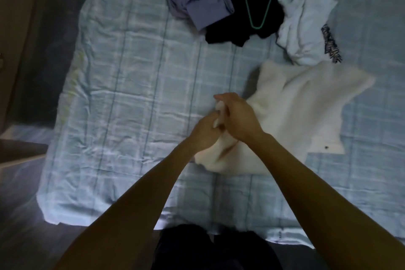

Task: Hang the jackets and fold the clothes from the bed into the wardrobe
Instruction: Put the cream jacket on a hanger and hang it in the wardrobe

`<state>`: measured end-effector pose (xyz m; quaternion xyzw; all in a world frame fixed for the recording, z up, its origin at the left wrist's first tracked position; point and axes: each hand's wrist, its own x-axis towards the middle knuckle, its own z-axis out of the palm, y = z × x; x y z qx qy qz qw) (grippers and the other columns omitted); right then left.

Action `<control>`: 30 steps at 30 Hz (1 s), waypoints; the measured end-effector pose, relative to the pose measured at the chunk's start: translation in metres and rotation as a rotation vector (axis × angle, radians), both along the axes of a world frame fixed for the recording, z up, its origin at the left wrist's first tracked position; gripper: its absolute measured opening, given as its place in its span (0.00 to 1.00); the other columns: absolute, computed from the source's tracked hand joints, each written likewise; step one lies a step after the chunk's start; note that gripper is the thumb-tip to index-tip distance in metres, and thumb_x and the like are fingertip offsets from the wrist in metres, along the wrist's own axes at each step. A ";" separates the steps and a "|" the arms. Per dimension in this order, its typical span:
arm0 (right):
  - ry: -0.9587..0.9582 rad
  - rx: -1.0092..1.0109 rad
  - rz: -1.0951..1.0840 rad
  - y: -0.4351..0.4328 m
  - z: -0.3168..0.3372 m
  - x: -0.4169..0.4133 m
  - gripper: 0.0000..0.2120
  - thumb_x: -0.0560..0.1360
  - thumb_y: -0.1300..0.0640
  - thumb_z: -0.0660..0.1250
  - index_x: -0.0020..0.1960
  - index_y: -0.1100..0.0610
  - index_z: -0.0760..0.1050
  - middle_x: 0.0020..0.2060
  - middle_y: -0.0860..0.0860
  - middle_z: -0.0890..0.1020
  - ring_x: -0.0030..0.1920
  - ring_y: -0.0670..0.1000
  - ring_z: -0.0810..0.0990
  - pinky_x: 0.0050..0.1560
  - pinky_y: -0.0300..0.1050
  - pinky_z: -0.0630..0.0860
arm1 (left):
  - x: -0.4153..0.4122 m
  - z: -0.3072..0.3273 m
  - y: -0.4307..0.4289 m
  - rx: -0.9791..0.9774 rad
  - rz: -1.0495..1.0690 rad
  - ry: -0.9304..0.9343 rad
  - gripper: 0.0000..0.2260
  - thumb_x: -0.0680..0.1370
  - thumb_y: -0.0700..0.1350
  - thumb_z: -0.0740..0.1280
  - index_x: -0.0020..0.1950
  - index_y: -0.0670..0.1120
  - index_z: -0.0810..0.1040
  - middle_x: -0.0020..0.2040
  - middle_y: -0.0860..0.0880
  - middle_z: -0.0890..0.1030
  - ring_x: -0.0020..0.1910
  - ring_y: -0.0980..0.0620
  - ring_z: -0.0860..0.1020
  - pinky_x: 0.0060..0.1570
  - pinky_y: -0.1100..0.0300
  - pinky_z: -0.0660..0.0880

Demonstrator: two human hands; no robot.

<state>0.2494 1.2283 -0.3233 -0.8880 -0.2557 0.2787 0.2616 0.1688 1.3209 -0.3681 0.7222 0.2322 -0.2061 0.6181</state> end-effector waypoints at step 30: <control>-0.633 0.089 -0.992 -0.196 0.242 -0.078 0.11 0.80 0.54 0.59 0.59 0.44 0.72 0.45 0.39 0.78 0.45 0.39 0.77 0.44 0.28 0.67 | 0.056 0.302 -0.243 -0.456 0.225 -0.066 0.11 0.77 0.50 0.66 0.39 0.46 0.77 0.36 0.49 0.79 0.41 0.51 0.75 0.45 0.58 0.74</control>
